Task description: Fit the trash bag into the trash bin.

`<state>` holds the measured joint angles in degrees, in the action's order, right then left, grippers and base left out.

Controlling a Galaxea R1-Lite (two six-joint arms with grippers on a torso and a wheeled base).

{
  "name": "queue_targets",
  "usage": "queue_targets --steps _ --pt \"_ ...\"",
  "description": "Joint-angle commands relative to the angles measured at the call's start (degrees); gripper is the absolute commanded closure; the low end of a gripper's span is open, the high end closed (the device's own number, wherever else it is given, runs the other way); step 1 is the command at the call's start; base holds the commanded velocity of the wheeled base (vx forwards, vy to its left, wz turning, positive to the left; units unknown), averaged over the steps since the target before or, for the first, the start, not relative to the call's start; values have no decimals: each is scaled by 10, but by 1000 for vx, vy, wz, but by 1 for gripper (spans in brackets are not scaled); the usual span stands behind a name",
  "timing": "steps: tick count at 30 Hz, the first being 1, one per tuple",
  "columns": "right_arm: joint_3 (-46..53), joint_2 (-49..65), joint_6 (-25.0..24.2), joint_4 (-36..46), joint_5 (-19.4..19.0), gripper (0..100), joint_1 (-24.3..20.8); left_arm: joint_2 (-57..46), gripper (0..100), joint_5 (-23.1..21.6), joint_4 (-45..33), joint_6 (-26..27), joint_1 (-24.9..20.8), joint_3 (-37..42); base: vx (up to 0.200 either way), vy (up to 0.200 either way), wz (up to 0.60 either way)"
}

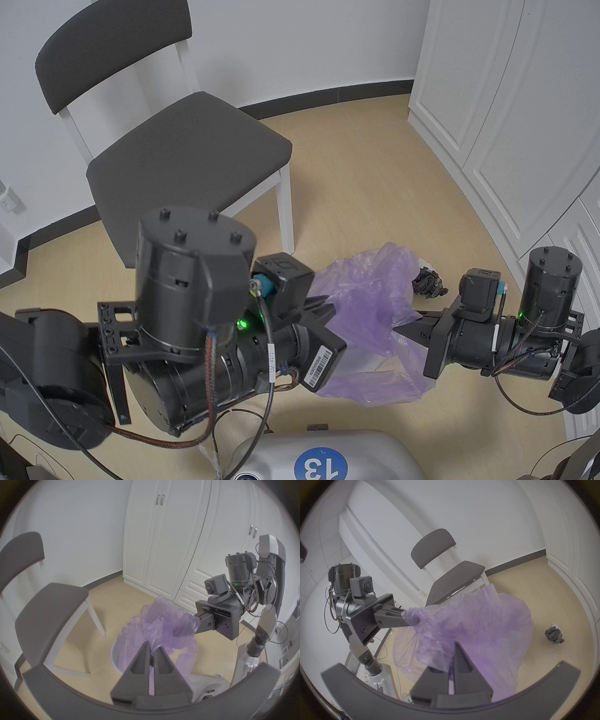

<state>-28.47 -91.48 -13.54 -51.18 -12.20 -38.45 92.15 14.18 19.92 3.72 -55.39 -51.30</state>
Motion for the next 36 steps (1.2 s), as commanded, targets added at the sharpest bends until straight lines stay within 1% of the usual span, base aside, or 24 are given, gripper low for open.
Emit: queue_targets --steps 1,2,4,5,7,12,13,14,15,17,22,25,27,31,36 --pt "7 -7 -2 -3 -1 100 7 -8 100 -1 2 -17 0 26 0 0 0" --pt "2 -9 -2 -3 -5 100 25 -7 100 -4 3 -29 1 44 0 0 0" --pt "0 -10 -2 -3 -6 100 30 -6 100 -4 5 -35 1 51 0 0 0" --pt "-5 -20 -3 -3 -6 100 36 -2 100 -5 27 -51 4 65 0 0 0" --pt "-7 -33 -3 -4 -7 100 43 2 100 -6 63 -62 6 81 0 0 0" --pt "-23 -66 -3 -4 -7 100 49 31 100 -11 188 -66 19 137 0 0 0" --pt "-23 -66 -3 -4 -7 100 49 31 100 -11 188 -66 19 137 0 0 0" --pt "-34 -80 -7 -4 -5 100 50 46 100 -22 249 -65 27 153 0 0 0" --pt "-35 -82 -10 -5 -5 100 50 51 100 -25 264 -65 29 156 0 0 0" --pt "-33 -82 -22 -12 -7 100 53 65 100 -29 319 -65 35 171 0 0 0" --pt "-29 -80 -27 -23 -6 100 58 75 100 -32 362 -69 29 193 0 0 0" --pt "-32 -83 -27 -23 -6 100 60 92 100 -34 392 -100 20 195 0 0 0" --pt "-33 -84 -27 -23 -6 100 60 102 100 -35 401 -108 19 196 0 0 0" --pt "-34 -83 -27 -23 -5 100 60 128 100 -34 416 -110 20 191 0 0 0" --pt "-34 -83 -27 -23 -5 100 62 135 100 -31 438 -110 21 196 0 0 0"
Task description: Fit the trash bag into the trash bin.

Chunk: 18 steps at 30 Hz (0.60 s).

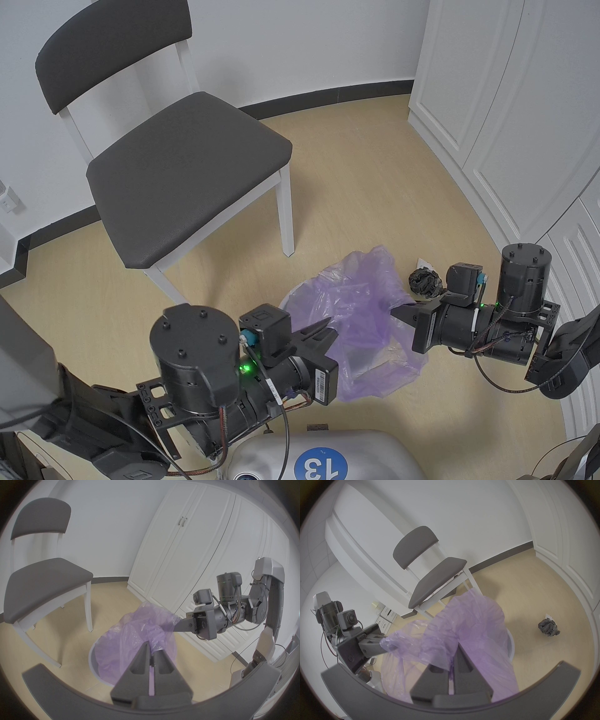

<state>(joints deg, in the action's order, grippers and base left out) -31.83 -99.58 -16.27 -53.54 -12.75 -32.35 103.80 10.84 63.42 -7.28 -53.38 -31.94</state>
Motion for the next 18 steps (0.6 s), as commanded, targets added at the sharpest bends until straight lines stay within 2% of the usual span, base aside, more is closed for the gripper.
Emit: queue_targets --steps 1,5,12,18 --pt "0 -2 0 1 0 100 1 18 100 4 3 0 1 3 0 0 0" --pt "-1 -4 0 3 0 100 1 18 100 1 18 0 4 28 0 0 0" --pt "-4 -13 0 3 0 100 -1 51 100 0 133 -1 4 57 0 0 0" --pt "-10 -27 -3 7 5 100 -10 80 100 0 150 0 13 79 0 0 0"
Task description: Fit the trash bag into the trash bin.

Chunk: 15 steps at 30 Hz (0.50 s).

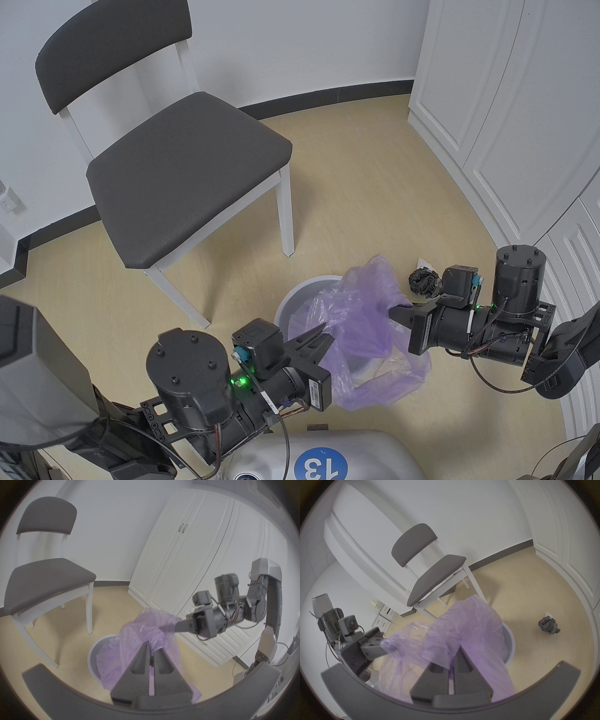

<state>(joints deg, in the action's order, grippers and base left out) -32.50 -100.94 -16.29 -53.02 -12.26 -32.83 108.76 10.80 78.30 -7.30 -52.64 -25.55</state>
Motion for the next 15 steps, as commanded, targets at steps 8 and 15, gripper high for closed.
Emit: queue_targets --steps 8,15 --pt "-14 -33 -4 8 2 100 3 74 100 -1 8 -45 18 -18 0 0 0" --pt "-21 -40 -6 8 2 100 11 77 100 -3 9 -55 59 -40 0 0 0"
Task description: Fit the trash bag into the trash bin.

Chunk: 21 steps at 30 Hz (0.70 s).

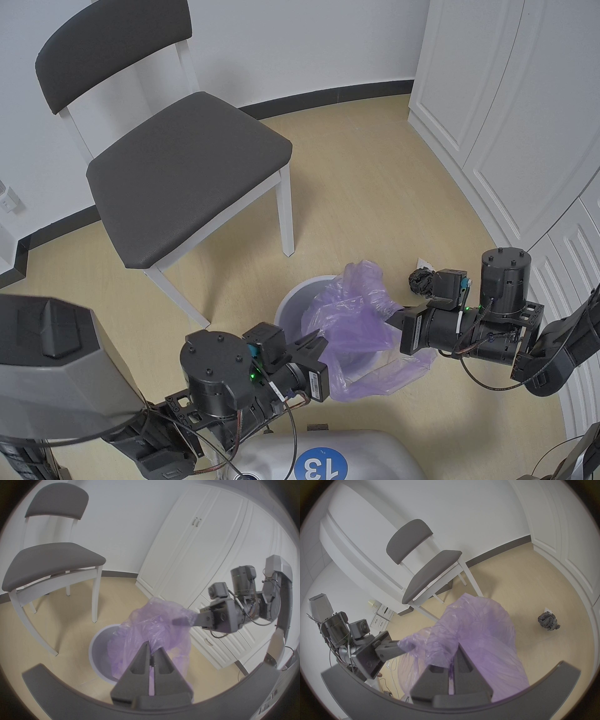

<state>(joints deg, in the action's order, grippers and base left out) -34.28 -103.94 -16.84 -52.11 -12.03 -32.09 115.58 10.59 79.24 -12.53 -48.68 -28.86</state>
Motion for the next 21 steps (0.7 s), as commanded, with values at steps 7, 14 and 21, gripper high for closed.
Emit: queue_targets --steps 7,14,21 --pt "-5 -20 -1 1 -1 100 2 9 100 -15 0 -27 28 2 0 0 0" --pt "-1 -29 -2 6 0 100 -20 3 100 -21 0 -23 26 34 0 0 0" --pt "7 -19 -9 17 3 100 -46 -47 100 -41 -2 -21 24 63 0 0 0"
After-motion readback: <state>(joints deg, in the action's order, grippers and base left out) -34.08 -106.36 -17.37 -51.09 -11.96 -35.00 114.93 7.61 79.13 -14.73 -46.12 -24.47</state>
